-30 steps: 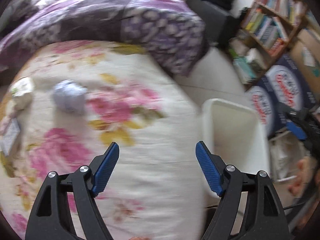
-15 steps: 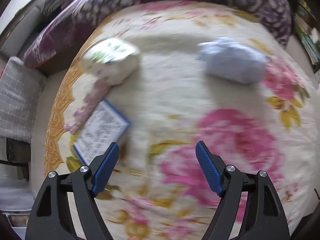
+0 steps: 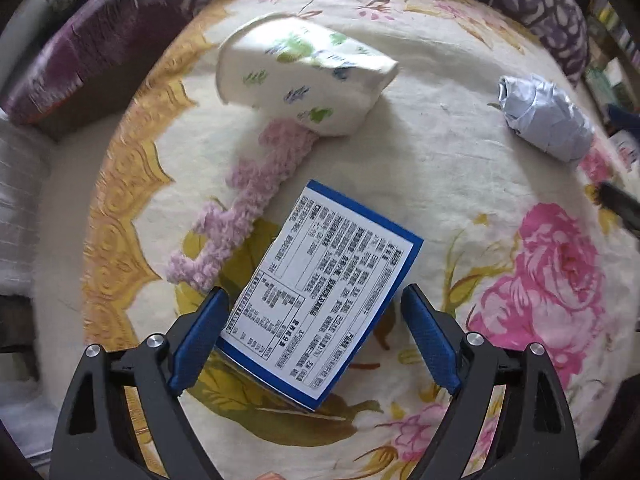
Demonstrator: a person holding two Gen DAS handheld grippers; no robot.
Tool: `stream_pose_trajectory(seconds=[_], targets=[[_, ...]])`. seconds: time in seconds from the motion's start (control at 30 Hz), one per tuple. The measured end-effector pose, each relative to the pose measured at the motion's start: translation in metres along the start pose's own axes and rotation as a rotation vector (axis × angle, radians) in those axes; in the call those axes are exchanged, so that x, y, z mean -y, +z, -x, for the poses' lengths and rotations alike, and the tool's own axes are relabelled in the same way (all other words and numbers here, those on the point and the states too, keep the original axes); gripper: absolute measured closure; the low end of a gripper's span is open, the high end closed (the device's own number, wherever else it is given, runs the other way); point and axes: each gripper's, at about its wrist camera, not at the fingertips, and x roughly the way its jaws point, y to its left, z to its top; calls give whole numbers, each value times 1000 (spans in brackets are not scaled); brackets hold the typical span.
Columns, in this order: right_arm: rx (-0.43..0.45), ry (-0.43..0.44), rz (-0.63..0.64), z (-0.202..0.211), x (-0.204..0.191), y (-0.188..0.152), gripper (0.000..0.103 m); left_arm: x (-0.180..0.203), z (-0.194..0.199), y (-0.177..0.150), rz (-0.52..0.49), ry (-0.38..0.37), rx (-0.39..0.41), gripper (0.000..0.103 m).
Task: Collect trash
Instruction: 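Grasp the blue-white card box with the left tool, then grasp the crumpled white paper with the right tool while the left holds the box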
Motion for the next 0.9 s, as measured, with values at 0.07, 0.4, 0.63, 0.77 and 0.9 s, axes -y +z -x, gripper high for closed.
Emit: stream_pose_trajectory(seconds=[0.07,0.4,0.63,0.77,0.9], targets=[[-21,6,-4,-15,-2,9,10,-8,-2,-2,10,-36,-4,17],[-62,33,-74,-35,-8,10,63,4,13,-17,-40,-31,11,41],[31,4,-144,22,-1,-15,63,20,45,-25,20,-39,77,47],[95,-3,-187,69,12,-24,63,32,73,-28,59,-65,150,47],[150,-26,-227,111,28,-33,62,59,105,-28,105,-76,234,47]])
